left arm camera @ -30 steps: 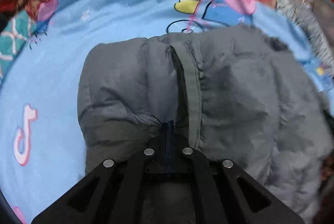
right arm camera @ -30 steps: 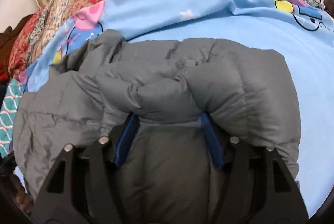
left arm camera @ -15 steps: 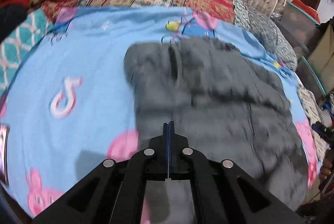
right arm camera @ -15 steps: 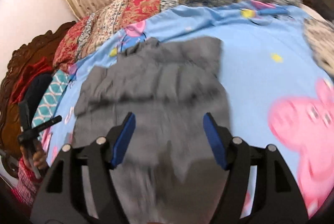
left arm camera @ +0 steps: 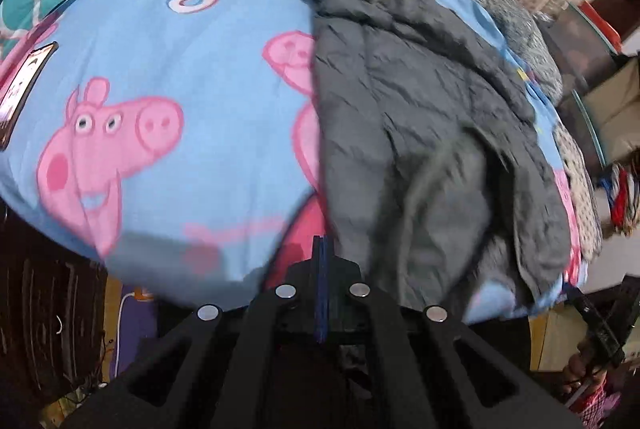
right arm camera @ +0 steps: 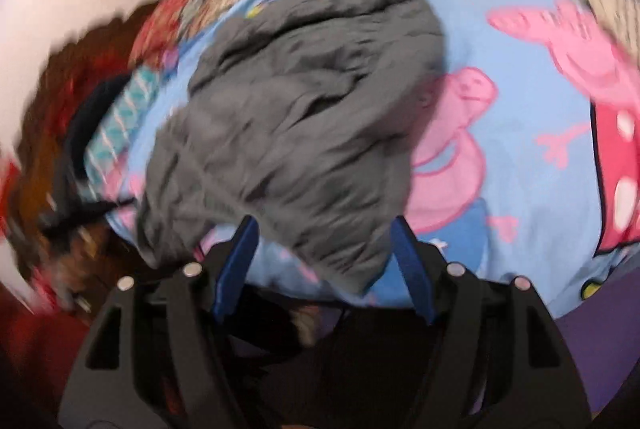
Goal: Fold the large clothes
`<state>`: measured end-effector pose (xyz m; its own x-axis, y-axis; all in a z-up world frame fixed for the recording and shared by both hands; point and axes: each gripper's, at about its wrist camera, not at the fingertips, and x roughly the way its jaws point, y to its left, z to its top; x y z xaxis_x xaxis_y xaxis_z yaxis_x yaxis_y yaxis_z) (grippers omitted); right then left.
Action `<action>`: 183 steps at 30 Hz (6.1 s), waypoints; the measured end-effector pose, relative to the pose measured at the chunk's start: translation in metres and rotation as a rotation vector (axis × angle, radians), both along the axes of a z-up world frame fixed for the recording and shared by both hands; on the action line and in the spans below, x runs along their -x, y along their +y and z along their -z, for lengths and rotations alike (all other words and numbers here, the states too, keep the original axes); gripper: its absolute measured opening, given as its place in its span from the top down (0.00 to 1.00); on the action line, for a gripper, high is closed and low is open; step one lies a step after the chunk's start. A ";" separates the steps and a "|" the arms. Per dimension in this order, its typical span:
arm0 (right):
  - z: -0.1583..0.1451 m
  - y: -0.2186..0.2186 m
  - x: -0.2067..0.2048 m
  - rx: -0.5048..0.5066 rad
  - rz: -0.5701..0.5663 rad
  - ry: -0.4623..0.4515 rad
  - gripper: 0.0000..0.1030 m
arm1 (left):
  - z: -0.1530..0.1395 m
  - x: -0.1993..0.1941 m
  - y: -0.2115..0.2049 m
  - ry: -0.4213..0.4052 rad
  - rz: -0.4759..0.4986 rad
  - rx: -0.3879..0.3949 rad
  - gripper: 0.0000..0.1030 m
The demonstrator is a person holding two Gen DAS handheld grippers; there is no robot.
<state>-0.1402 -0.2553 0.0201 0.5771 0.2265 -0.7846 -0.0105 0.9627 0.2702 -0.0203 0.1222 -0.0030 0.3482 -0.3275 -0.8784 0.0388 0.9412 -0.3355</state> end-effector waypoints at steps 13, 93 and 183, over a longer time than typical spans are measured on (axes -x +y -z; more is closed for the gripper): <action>0.041 0.104 -0.057 0.594 -0.214 -0.091 0.37 | 0.008 0.040 -0.055 0.006 0.118 -0.049 1.00; 0.065 -0.106 0.007 -0.080 0.373 0.117 0.56 | 0.052 0.025 -0.031 0.077 0.219 -0.044 1.00; 0.013 -0.060 -0.021 0.065 0.306 0.024 0.40 | 0.049 0.012 -0.085 -0.088 0.190 -0.409 1.00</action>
<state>-0.1195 -0.3156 0.0075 0.5918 -0.0059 -0.8060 0.2881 0.9355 0.2047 -0.0322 0.0376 -0.0519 0.3944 -0.0249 -0.9186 0.2347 0.9692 0.0745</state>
